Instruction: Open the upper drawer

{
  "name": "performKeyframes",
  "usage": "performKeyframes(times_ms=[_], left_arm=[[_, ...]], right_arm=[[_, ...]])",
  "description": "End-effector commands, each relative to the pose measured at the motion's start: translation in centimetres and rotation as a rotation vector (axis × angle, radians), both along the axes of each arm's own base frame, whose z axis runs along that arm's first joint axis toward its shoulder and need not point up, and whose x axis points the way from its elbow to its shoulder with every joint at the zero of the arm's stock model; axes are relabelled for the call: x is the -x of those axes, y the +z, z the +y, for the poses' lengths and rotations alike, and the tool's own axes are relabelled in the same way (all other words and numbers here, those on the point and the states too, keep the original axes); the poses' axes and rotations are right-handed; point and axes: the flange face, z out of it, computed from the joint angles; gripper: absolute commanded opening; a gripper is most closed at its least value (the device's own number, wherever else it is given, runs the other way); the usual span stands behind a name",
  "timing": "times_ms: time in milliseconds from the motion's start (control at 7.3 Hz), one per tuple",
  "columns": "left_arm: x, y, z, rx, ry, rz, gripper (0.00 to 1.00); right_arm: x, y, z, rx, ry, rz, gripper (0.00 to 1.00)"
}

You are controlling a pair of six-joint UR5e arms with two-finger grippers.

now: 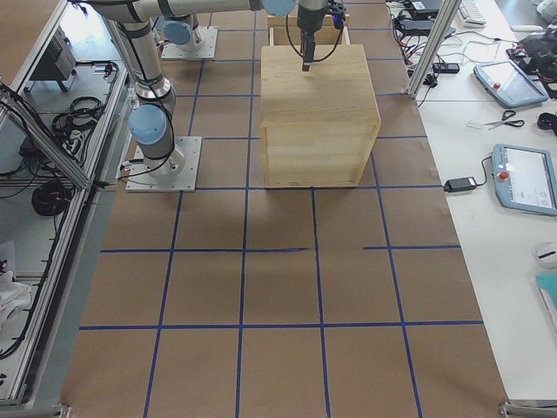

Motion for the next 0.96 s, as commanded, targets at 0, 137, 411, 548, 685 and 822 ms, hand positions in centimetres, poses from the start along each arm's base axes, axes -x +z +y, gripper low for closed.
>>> performKeyframes(times_ms=[0,137,411,548,685,822], left_arm=[[-0.4,5.4,2.5,0.058,-0.035,-0.047,1.00],[-0.2,6.1,3.2,0.073,-0.041,-0.053,1.00],[1.6,6.1,5.1,0.072,-0.059,-0.033,1.00],[1.5,6.2,5.6,0.076,-0.068,-0.044,1.00],[1.6,6.2,5.7,0.074,-0.070,-0.043,1.00],[1.7,6.0,5.6,0.071,-0.071,-0.043,1.00]], right_arm=[[0.0,0.0,0.0,0.000,0.001,0.000,1.00],[0.0,0.0,0.0,0.000,-0.001,0.000,1.00],[0.0,-0.1,0.0,-0.001,-0.001,0.000,1.00],[0.0,0.0,0.0,0.000,0.001,0.000,1.00],[0.0,0.0,0.0,0.000,-0.001,0.000,1.00],[0.0,0.0,0.0,0.000,-0.001,0.000,1.00]])
